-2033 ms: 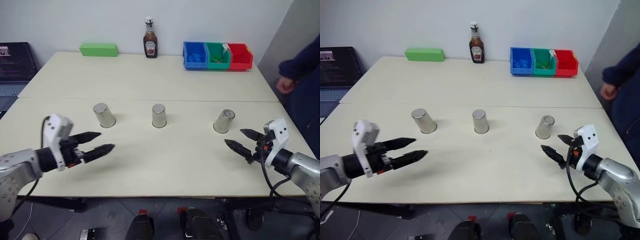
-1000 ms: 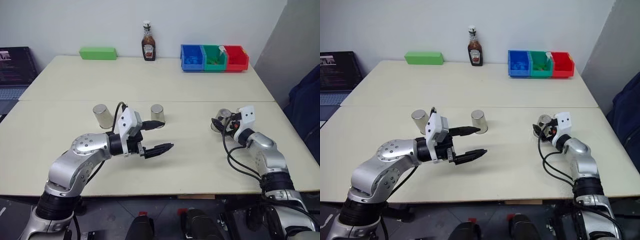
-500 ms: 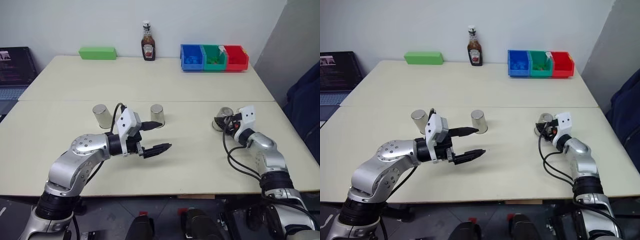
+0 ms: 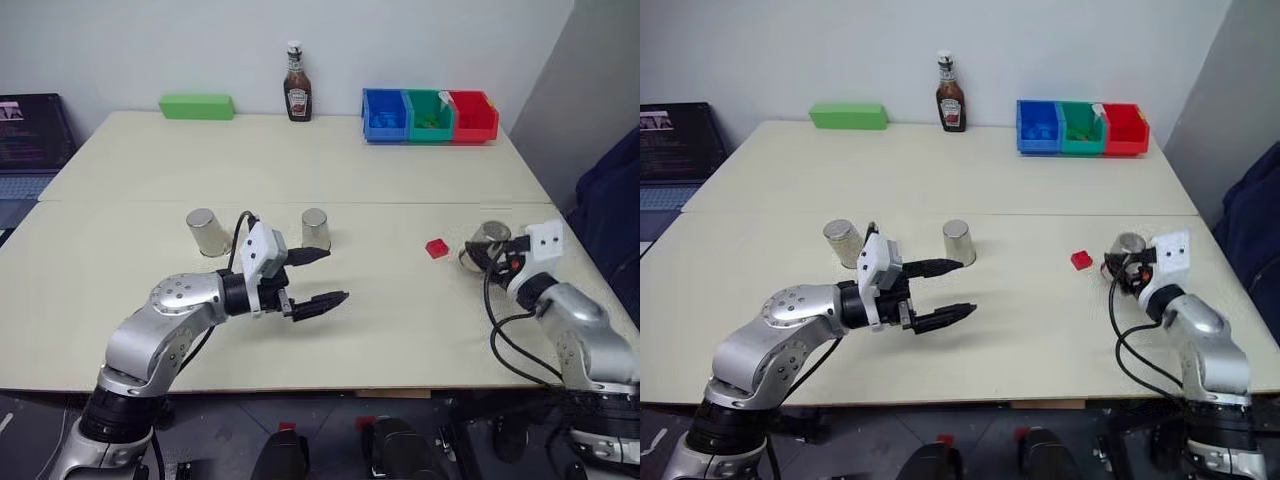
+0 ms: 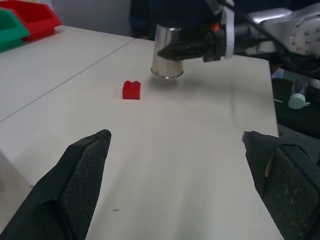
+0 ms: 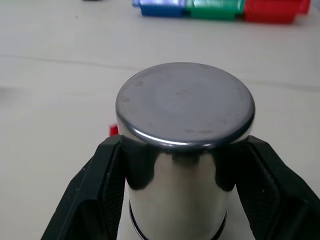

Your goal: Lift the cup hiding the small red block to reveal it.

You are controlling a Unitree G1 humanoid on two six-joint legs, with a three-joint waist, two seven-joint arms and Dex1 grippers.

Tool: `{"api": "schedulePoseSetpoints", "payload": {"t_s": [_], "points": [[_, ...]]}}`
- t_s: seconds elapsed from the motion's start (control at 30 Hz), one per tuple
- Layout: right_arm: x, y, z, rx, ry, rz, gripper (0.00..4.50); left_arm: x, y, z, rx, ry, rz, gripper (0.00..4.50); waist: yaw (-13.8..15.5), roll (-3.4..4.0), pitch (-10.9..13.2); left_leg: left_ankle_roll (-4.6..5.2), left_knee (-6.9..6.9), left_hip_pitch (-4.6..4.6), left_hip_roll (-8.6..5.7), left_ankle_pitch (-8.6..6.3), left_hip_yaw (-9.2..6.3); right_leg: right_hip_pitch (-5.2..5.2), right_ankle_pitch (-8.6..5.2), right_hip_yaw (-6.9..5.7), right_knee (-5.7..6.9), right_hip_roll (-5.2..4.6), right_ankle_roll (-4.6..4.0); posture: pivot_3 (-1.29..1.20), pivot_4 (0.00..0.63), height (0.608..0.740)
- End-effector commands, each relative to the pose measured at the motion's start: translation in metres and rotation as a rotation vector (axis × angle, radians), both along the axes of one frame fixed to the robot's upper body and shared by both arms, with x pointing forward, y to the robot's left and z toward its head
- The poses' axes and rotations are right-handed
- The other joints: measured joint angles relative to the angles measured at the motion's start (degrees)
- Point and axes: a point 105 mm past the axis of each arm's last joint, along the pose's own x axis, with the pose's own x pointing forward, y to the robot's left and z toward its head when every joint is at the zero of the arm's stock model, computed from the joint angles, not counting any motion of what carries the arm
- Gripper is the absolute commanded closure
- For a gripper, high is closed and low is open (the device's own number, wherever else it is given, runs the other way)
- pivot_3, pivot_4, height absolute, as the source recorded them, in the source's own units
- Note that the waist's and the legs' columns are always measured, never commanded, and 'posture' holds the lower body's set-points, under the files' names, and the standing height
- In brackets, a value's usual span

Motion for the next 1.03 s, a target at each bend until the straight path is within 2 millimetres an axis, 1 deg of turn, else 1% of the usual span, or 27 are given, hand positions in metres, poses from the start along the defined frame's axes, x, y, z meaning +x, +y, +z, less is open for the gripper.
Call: {"api": "schedulePoseSetpoints", "payload": {"t_s": [0.03, 0.17, 0.23, 0.27, 0.3, 0.33, 0.4, 0.5, 0.57, 0.6, 0.63, 0.67, 0.73, 0.8, 0.83, 0.9, 0.97, 1.03], "points": [[0.012, -0.008, 0.013, -0.005, -0.092, -0.053, 1.79, 0.003, -0.002, 0.008, -0.016, -0.042, -0.006, 0.0, -0.2, 0.02, 0.0, 0.0, 0.0, 0.0, 0.01, 0.0, 0.0, 0.0, 0.0, 0.0, 0.0, 0.01, 0.0, 0.0, 0.15, 0.74], [0.017, -0.008, 0.009, 0.021, -0.09, -0.062, 1.79, 0.001, -0.003, 0.008, -0.017, -0.041, -0.009, 0.0, -0.3, 0.03, 0.0, 0.0, -0.02, -0.01, -0.01, 0.0, -0.03, 0.0, 0.0, -0.01, -0.01, 0.03, 0.0, 0.0, 0.15, 0.74], [0.016, -0.007, 0.003, 0.033, -0.068, -0.048, 1.08, 0.0, -0.002, 0.008, -0.017, -0.038, -0.008, 0.0, -0.2, 0.03, 0.0, 0.01, -0.06, -0.04, -0.01, 0.0, -0.05, -0.01, -0.01, -0.02, -0.05, 0.03, -0.01, 0.0, 0.15, 0.74], [0.014, -0.006, -0.001, 0.012, -0.057, -0.037, 0.97, 0.0, -0.002, 0.007, -0.017, -0.035, -0.006, 0.0, -0.2, 0.03, 0.0, 0.01, -0.07, -0.05, -0.01, -0.01, -0.06, -0.01, -0.01, -0.03, -0.08, 0.03, -0.02, 0.0, 0.15, 0.74], [0.012, -0.005, -0.005, -0.001, -0.044, -0.026, 0.71, -0.001, -0.002, 0.007, -0.016, -0.034, -0.004, 0.0, -0.1, 0.03, 0.0, 0.01, -0.08, -0.09, -0.01, -0.01, -0.06, -0.02, -0.01, -0.03, -0.11, 0.02, -0.01, 0.0, 0.15, 0.74], [0.01, -0.005, -0.008, -0.01, -0.035, -0.024, 0.54, -0.002, -0.002, 0.006, -0.015, -0.032, -0.001, 0.0, -0.1, 0.03, 0.0, 0.01, -0.08, -0.09, 0.0, -0.01, -0.06, -0.02, -0.01, -0.03, -0.13, 0.02, -0.01, 0.0, 0.15, 0.74], [0.005, -0.006, -0.009, -0.022, -0.029, -0.025, 0.08, -0.002, -0.001, 0.006, -0.016, -0.032, 0.011, 0.0, -0.1, 0.03, 0.0, 0.02, -0.09, -0.12, 0.01, -0.02, -0.08, 0.0, -0.01, -0.05, -0.23, 0.0, -0.01, 0.0, 0.15, 0.74], [-0.007, -0.012, -0.005, -0.049, -0.026, -0.03, 0.04, -0.003, 0.003, 0.006, -0.012, -0.032, 0.03, 0.0, 0.0, 0.07, 0.0, 0.03, -0.12, -0.21, 0.02, -0.02, -0.11, -0.01, 0.02, -0.08, -0.38, -0.01, 0.03, 0.0, 0.15, 0.74], [-0.023, -0.013, -0.002, -0.074, -0.007, -0.012, 0.04, -0.003, 0.009, 0.005, 0.002, -0.03, 0.051, 0.0, 0.0, 0.11, 0.1, 0.03, -0.12, -0.28, 0.03, -0.02, -0.1, -0.04, 0.04, -0.07, -0.46, -0.01, 0.07, 0.0, 0.15, 0.74], [-0.033, -0.011, 0.0, -0.086, 0.004, 0.017, 0.04, -0.004, 0.013, 0.005, 0.01, -0.03, 0.064, 0.0, 0.2, 0.15, 0.1, 0.03, -0.12, -0.33, 0.02, -0.02, -0.11, -0.07, 0.04, -0.08, -0.48, -0.02, 0.07, 0.0, 0.15, 0.74], [-0.045, -0.007, 0.004, -0.103, 0.015, 0.049, 0.04, -0.006, 0.018, 0.004, 0.019, -0.029, 0.081, 0.0, 0.3, 0.15, 0.1, 0.04, -0.15, -0.42, 0.02, -0.03, -0.16, -0.13, 0.04, -0.11, -0.51, -0.03, 0.07, 0.0, 0.15, 0.74], [-0.058, 0.0, 0.012, -0.113, 0.016, 0.082, 0.04, -0.008, 0.025, 0.003, 0.034, -0.027, 0.11, 0.0, 0.4, 0.16, 0.1, 0.05, -0.17, -0.44, 0.05, -0.03, -0.18, -0.14, 0.03, -0.13, -0.56, -0.03, 0.06, 0.0, 0.15, 0.74], [-0.082, 0.021, 0.029, -0.114, 0.02, 0.175, 0.04, -0.011, 0.041, 0.001, 0.064, -0.008, 0.167, 0.0, 0.3, 0.21, 0.1, 0.05, -0.33, -0.48, 0.07, -0.03, -0.2, -0.21, 0.02, -0.16, -0.64, -0.09, 0.04, 0.0, 0.15, 0.74], [-0.095, 0.039, 0.04, -0.09, 0.027, 0.247, 0.04, -0.013, 0.05, 0.0, 0.085, 0.004, 0.196, 0.0, 0.2, 0.17, 0.0, 0.04, -0.51, -0.52, 0.11, -0.03, -0.17, -0.31, -0.01, -0.13, -0.65, -0.13, 0.01, 0.0, 0.15, 0.74], [-0.101, 0.048, 0.045, -0.078, 0.024, 0.282, 0.04, -0.013, 0.055, 0.0, 0.097, 0.009, 0.207, 0.0, 0.1, 0.17, 0.0, 0.03, -0.57, -0.5, 0.15, -0.03, -0.16, -0.27, 0.0, -0.15, -0.7, -0.12, 0.02, 0.0, 0.15, 0.74], [-0.105, 0.057, 0.054, -0.07, 0.021, 0.309, 0.04, -0.013, 0.061, 0.001, 0.109, 0.027, 0.222, 0.0, 0.2, 0.18, 0.1, 0.01, -0.57, -0.35, 0.15, -0.01, -0.14, -0.27, 0.0, -0.14, -0.64, -0.11, 0.03, 0.0, 0.15, 0.74], [-0.104, 0.058, 0.057, -0.074, 0.025, 0.304, 0.04, -0.014, 0.06, 0.002, 0.108, 0.033, 0.2, 0.0, 0.3, 0.15, 0.1, 0.01, -0.58, -0.05, 0.15, -0.01, -0.2, -0.01, -0.02, -0.21, -0.66, -0.1, 0.01, 0.0, 0.15, 0.74], [-0.098, 0.056, 0.058, -0.074, 0.027, 0.286, 0.04, -0.017, 0.056, 0.003, 0.1, 0.045, 0.166, 0.0, 0.4, 0.15, 0.1, 0.01, -0.59, 0.08, 0.11, -0.01, -0.16, 0.1, -0.21, -0.16, -0.71, -0.1, -0.31, 0.0, 0.15, 0.74]]}}
